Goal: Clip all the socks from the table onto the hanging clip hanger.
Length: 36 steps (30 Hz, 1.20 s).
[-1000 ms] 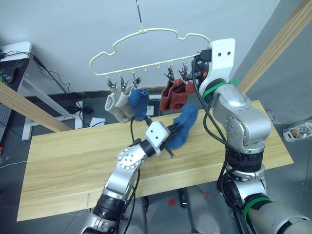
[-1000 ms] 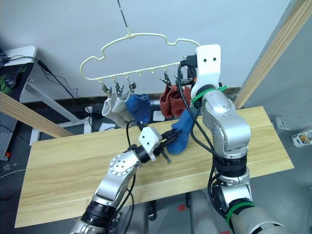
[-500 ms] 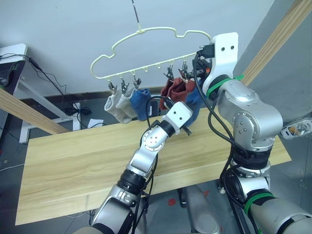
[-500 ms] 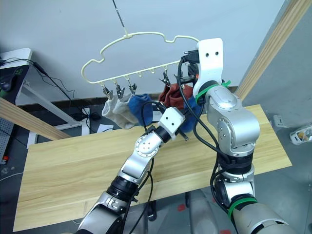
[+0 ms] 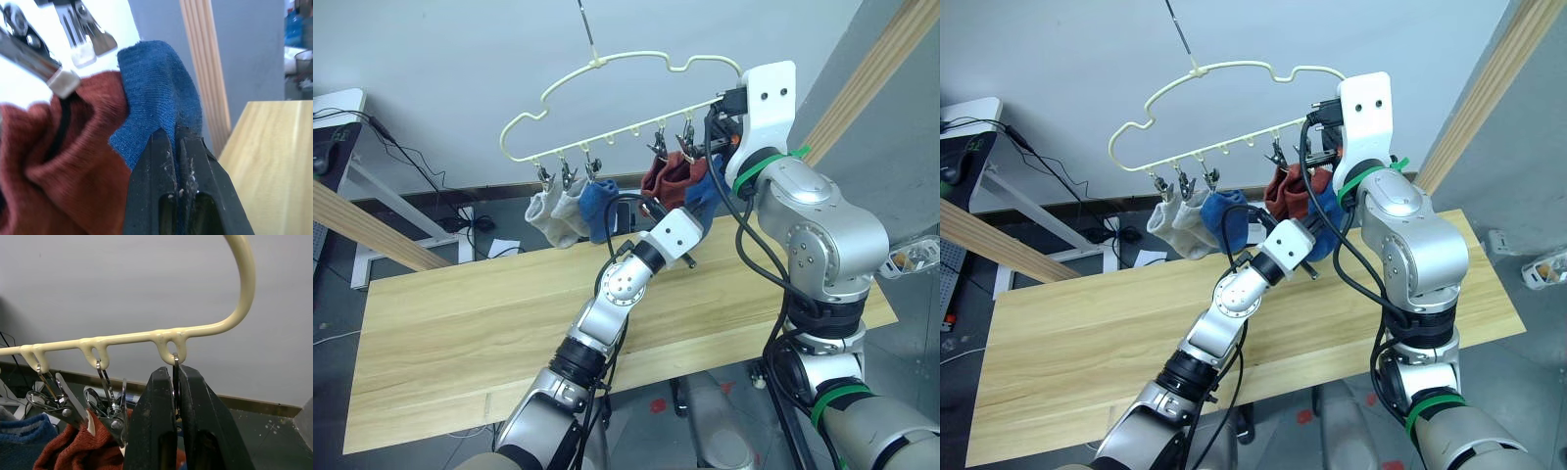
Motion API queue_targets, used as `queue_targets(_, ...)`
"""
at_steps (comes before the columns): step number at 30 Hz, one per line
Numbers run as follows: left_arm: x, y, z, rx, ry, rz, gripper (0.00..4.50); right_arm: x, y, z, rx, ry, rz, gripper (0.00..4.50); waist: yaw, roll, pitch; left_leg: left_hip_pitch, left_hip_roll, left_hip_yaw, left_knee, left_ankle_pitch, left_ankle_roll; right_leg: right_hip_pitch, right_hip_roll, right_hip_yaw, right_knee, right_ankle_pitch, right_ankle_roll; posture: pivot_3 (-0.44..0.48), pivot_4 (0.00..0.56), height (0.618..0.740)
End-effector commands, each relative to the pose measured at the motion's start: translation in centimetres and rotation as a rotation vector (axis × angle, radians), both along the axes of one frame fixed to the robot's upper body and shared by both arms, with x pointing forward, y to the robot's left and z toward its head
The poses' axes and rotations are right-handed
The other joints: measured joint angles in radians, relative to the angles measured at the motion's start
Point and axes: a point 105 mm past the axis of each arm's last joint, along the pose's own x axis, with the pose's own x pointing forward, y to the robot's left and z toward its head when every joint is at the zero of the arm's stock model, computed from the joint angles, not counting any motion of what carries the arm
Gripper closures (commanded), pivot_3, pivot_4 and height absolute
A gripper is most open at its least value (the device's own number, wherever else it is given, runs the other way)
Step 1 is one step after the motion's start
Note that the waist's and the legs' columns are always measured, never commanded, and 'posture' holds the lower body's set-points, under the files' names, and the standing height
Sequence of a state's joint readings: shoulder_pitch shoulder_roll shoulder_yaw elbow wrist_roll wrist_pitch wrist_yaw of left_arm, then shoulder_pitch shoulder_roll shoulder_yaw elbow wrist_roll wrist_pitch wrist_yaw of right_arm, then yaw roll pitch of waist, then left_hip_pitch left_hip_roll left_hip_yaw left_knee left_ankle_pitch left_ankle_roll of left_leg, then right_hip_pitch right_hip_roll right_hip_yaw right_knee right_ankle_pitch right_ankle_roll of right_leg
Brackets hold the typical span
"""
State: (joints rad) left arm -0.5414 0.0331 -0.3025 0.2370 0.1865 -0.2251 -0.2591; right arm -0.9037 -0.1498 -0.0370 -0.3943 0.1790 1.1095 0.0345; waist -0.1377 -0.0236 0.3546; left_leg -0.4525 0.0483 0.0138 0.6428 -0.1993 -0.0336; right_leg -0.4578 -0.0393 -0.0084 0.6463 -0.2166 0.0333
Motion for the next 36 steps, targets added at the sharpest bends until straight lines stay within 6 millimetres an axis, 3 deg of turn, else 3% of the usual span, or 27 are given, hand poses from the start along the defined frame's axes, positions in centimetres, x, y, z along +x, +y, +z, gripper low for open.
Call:
queue_targets(1,-0.4,0.5,2.1,-0.123,-0.016,-0.047,4.47,-0.8,-0.4,2.3,0.027,-0.086,0.006,4.5,0.0,0.0,0.0,0.0,0.0,0.0,0.0,0.0,0.0,0.0,0.0,0.0,0.0,0.0,0.0,-0.283,0.355,0.74)
queue_targets(7,0.5,1.6,2.3,-0.249,0.085,-0.083,4.47,-0.8,-0.7,2.4,0.046,-0.074,0.024,4.5,0.0,0.0,0.0,0.0,0.0,0.0,0.0,0.0,0.0,0.0,0.0,0.0,0.0,0.0,0.0,-0.284,0.354,0.74)
queue_targets(19,0.3,2.1,2.3,-0.343,0.165,-0.168,4.47,-0.5,-1.5,2.1,0.103,-0.025,0.023,4.5,0.001,0.0,0.0,0.0,0.0,0.0,0.001,0.0,0.0,0.0,0.0,0.0,0.0,0.0,0.0,-0.281,0.358,0.74)
queue_targets(36,1.4,2.6,1.8,-0.526,0.288,-0.081,4.47,-0.1,-2.7,1.5,0.14,0.048,-0.05,4.5,0.003,0.0,0.0,0.0,-0.001,0.0,0.001,0.0,0.0,0.001,0.0,0.0,0.0,0.0,0.0,-0.283,0.356,0.74)
